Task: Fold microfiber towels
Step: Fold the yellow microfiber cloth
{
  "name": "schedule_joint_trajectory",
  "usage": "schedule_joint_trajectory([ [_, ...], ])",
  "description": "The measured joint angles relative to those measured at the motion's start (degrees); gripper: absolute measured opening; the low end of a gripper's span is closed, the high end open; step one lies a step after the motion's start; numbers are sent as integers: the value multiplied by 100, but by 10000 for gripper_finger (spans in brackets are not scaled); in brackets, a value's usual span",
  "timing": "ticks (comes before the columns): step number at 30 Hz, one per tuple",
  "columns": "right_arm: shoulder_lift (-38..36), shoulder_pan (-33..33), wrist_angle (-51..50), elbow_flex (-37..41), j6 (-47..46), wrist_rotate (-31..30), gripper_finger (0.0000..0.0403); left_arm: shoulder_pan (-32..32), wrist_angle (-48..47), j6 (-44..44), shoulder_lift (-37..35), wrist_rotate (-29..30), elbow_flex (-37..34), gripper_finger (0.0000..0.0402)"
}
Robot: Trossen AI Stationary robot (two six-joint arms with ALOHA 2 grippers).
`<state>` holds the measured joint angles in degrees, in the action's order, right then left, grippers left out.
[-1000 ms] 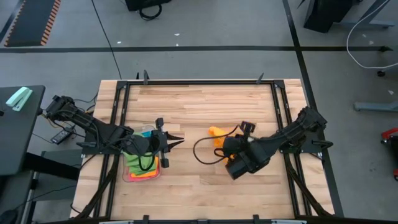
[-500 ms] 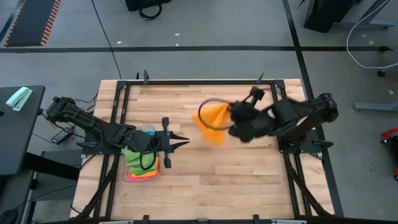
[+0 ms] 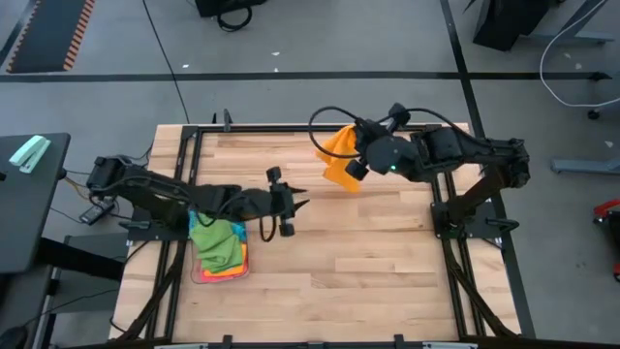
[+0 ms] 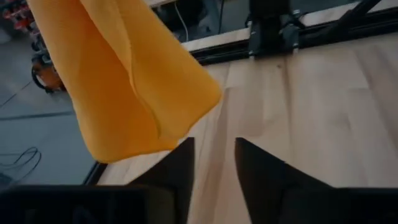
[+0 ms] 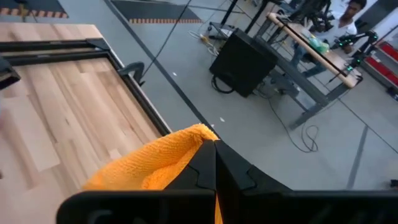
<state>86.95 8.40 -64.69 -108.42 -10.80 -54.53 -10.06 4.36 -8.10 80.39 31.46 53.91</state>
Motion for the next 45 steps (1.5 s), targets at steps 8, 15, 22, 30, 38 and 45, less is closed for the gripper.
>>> schedule_joint_trajectory([
  [8, 88, -130, 16, 9, 1, 105, 3, 921, 18, -124, 415, -583, 2, 222],
  [15, 88, -108, 14, 9, 86, 106, 3, 1504, 242, -278, 797, -952, 2, 257],
  [22, 88, -115, 9, 9, 126, 106, 3, 1843, 624, -393, 1031, -1725, 3, 250],
  [30, 86, -115, 10, 35, 56, 280, 3, 1926, 1228, -542, 1091, -2720, 2, 217],
  [38, 86, -115, 18, 35, -35, 280, 3, 1823, 1441, -614, 1260, -3488, 14, 195],
  [45, 86, -115, 74, 35, -57, 360, 3, 1742, 1372, -673, 1396, -3484, 0, 168],
])
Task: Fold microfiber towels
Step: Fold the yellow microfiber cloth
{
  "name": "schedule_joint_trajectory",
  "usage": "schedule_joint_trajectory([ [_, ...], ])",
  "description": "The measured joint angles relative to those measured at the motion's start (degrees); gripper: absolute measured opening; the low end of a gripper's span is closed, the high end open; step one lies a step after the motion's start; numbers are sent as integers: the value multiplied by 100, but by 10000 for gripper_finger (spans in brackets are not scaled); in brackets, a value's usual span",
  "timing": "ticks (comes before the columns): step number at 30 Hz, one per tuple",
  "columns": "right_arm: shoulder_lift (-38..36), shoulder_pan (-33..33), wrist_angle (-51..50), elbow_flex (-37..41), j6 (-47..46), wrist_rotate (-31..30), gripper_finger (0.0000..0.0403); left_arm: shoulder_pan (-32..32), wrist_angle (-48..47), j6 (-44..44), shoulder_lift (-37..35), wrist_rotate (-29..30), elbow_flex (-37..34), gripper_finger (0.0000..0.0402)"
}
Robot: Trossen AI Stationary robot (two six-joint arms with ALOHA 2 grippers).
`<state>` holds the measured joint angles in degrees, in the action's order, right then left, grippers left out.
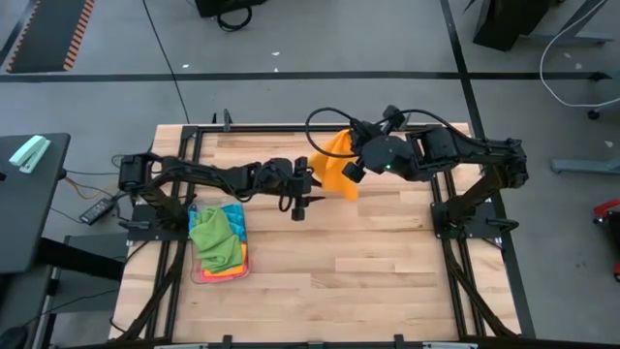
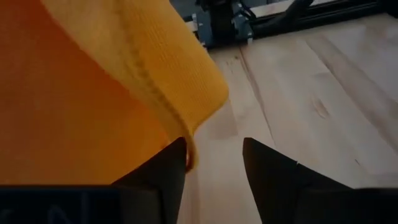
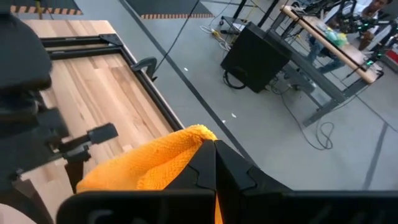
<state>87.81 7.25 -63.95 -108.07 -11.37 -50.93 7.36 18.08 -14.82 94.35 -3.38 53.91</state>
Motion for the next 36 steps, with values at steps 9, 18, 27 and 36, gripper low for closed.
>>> schedule_joint_trajectory([
  [9, 0, 0, 73, 0, 0, 162, 3, -14, 440, -278, 346, 125, 4, 125],
  [18, 0, 0, 71, 0, -9, 194, 3, -7, 381, -245, 422, 125, 4, 81],
  [27, 0, 0, 45, 0, -43, 194, 3, -11, 341, -9, 583, 196, 4, 52],
  [36, 0, 0, -567, 0, -105, 602, 3, -224, 24, 1025, 576, 322, 4, 10],
])
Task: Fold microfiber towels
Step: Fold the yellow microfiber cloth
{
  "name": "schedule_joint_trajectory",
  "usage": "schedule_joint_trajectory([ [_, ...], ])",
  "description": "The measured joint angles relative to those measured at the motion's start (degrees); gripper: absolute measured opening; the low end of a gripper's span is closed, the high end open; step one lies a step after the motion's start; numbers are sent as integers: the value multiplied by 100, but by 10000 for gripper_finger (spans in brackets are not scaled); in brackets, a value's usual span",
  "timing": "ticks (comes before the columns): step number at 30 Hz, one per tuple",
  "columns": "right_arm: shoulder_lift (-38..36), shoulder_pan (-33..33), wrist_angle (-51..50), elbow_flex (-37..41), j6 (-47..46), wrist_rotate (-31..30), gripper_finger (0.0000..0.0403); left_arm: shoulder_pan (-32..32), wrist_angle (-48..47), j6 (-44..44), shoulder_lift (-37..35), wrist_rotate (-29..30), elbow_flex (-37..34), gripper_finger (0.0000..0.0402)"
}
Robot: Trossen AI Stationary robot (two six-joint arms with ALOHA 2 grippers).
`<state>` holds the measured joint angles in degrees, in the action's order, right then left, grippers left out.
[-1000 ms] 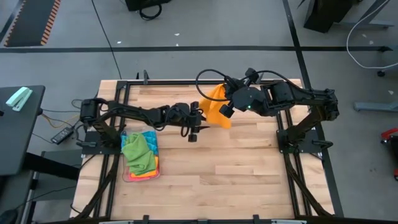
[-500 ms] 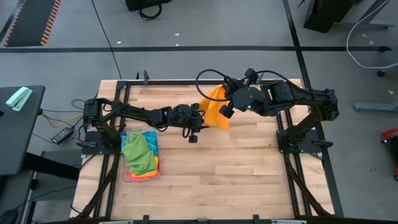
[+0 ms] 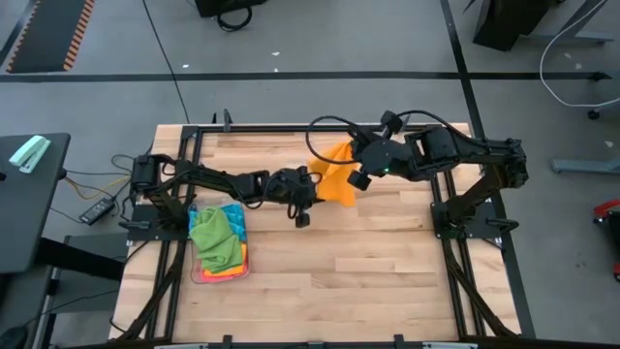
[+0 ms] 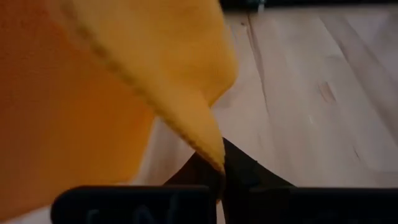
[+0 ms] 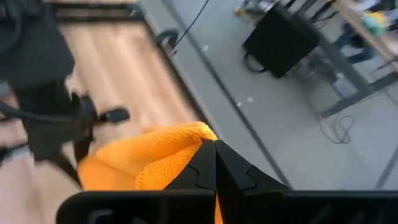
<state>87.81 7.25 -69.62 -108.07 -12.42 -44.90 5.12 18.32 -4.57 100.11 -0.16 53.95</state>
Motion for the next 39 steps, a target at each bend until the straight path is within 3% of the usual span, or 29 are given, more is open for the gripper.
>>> schedule_joint_trajectory([
  [7, -11, 2, -897, 91, 142, 1295, 3, -464, -1480, -92, -608, 635, 232, 12],
  [11, 0, 46, -1152, 375, 236, 1833, 3, -792, -1794, -78, -888, 929, 249, 14],
  [17, -2, 131, -1040, 1341, 209, 2416, 3, -1219, -2472, -247, -1311, 2109, 247, 9],
  [22, 0, 198, -573, 2244, 490, 2451, 3, -1493, -3070, -387, -1588, 3616, 239, 24],
  [25, 4, 92, -463, 2590, 877, 2041, 3, -1503, -2994, -953, -1665, 4272, 239, 15],
  [29, 2, -189, -489, 2739, 1012, 1095, 3, -1239, -2688, -1650, -1661, 4416, 245, 7],
  [32, 2, -434, -502, 2691, 1043, 67, 3, -951, -2484, -2160, -1660, 4656, 243, 19],
  [36, -1, -635, -521, 2495, 890, -1546, 3, -783, -2092, -2843, -1726, 5489, 240, 22],
  [39, -4, -647, -512, 2422, 873, -1592, 3, -920, -2046, -3056, -1871, 5547, 249, 10],
])
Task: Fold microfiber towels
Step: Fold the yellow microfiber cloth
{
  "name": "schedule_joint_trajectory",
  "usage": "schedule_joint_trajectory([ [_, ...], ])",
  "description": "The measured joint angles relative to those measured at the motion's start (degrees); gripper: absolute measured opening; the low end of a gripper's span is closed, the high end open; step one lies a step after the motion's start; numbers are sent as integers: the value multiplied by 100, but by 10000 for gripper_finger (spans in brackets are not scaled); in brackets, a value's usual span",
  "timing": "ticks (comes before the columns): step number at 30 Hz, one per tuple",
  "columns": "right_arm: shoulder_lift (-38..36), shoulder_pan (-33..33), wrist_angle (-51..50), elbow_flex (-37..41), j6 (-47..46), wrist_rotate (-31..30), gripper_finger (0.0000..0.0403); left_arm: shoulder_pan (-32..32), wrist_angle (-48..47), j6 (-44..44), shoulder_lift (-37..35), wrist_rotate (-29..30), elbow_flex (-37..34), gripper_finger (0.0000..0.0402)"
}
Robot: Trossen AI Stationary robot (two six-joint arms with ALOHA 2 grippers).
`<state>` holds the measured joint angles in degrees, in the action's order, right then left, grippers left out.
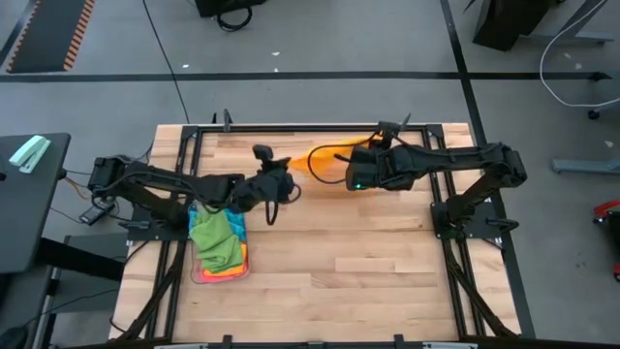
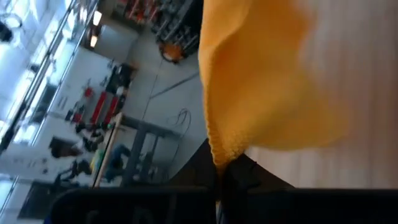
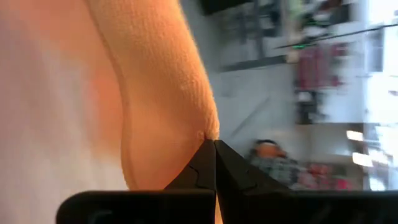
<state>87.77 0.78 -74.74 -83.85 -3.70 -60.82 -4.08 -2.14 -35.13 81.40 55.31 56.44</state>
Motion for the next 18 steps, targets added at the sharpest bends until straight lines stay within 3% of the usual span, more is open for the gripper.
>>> schedule_joint_trajectory([
  [4, 0, 6, 90, 127, -208, 1539, 3, -361, -379, 177, -13, -170, 0, 11],
  [11, 3, 504, 1025, 1330, -557, 3772, 3, -848, -1695, 2310, 519, -2289, -11, 22],
  [15, 4, 959, 2050, 2088, -675, 4546, 3, -1144, -1734, 2990, 1024, -3139, -11, 8],
  [18, 4, 1304, 2644, 2505, -886, 4880, 4, -1416, -1351, 3150, 1410, -3416, -6, 11],
])
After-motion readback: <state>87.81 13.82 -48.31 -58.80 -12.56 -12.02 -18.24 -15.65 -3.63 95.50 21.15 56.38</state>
